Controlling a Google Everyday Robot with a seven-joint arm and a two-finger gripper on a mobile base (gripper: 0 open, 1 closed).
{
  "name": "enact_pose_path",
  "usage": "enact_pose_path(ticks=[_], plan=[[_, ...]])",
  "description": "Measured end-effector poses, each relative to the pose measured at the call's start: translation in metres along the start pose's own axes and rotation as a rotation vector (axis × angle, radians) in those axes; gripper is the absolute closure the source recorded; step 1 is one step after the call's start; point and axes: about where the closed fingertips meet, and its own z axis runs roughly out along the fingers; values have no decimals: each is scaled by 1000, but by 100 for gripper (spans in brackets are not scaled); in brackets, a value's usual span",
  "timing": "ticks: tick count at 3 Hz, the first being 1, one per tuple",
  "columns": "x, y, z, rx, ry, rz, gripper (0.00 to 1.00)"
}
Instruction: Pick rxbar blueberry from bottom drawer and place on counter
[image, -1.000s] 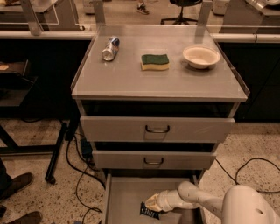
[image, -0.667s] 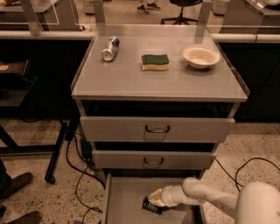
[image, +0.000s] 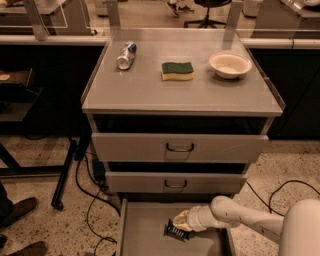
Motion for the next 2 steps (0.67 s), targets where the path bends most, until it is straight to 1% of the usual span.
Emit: enact_pose_path(ticks=[1,2], plan=[[-5,1,-13,0,3,16,100],[-15,3,-46,24,31,36,100]])
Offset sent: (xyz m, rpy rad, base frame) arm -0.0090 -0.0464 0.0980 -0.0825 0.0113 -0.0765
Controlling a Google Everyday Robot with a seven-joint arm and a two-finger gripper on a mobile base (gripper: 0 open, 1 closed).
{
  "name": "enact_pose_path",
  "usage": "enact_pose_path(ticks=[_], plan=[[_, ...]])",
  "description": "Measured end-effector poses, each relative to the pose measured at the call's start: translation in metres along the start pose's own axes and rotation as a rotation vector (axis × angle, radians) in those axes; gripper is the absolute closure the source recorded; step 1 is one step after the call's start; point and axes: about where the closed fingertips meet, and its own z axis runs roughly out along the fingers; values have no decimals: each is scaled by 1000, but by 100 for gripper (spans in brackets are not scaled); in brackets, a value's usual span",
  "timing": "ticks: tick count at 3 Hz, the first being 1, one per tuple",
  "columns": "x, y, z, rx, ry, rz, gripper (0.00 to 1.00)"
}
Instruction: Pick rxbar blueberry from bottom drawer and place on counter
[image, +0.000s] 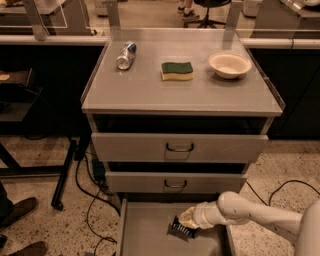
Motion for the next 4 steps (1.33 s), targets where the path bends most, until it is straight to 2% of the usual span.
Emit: enact_pose_path(ticks=[1,3,4], plan=[[-31,2,-61,65,3,-42,100],[-38,4,-67,69,-23,-48,100],[-73,15,-115,125,-69,-115,100]])
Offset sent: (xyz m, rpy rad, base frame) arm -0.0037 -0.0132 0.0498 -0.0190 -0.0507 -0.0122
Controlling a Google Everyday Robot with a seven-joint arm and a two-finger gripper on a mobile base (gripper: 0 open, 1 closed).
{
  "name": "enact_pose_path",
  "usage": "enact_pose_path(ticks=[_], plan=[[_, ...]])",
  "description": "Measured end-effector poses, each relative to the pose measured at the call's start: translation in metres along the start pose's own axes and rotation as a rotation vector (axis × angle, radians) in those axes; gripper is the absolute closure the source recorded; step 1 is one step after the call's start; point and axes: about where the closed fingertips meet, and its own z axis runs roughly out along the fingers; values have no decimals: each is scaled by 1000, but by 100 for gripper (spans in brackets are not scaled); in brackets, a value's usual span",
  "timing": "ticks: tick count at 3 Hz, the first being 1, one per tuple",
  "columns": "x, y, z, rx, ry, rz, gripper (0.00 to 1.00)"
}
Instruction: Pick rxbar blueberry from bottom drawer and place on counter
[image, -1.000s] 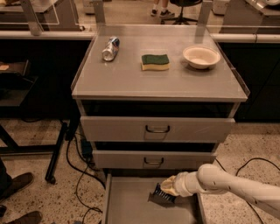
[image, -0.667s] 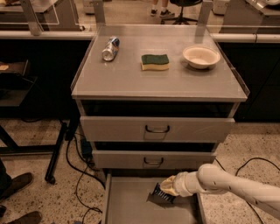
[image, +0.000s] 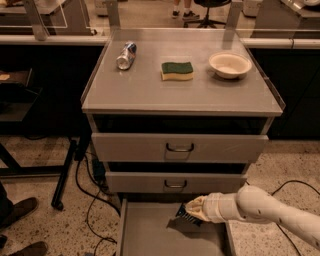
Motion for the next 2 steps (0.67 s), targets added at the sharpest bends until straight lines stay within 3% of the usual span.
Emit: enact_pose_path(ticks=[1,2], plan=[[-32,-3,-44,62,-1,-65,100],[-32,-3,-44,62,-1,-65,100]])
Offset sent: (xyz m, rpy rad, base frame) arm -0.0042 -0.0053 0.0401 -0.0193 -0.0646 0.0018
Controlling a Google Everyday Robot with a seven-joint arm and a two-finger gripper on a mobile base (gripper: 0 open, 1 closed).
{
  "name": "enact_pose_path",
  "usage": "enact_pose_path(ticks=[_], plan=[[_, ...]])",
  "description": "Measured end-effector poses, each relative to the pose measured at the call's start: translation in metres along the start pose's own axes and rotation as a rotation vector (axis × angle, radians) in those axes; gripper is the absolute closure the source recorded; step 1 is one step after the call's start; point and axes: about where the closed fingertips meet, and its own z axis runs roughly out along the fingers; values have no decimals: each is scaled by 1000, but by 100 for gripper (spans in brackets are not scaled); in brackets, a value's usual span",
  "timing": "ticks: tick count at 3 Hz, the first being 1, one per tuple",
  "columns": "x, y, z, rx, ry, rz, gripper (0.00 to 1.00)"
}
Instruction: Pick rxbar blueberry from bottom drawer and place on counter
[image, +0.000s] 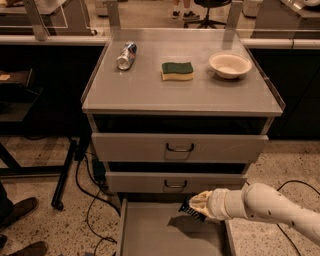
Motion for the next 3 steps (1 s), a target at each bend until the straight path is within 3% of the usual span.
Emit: enact_pose_path(ticks=[1,3], plan=[[-11,-9,-9,8,0,-19,100],[-79,-57,-74,96,19,-136,100]])
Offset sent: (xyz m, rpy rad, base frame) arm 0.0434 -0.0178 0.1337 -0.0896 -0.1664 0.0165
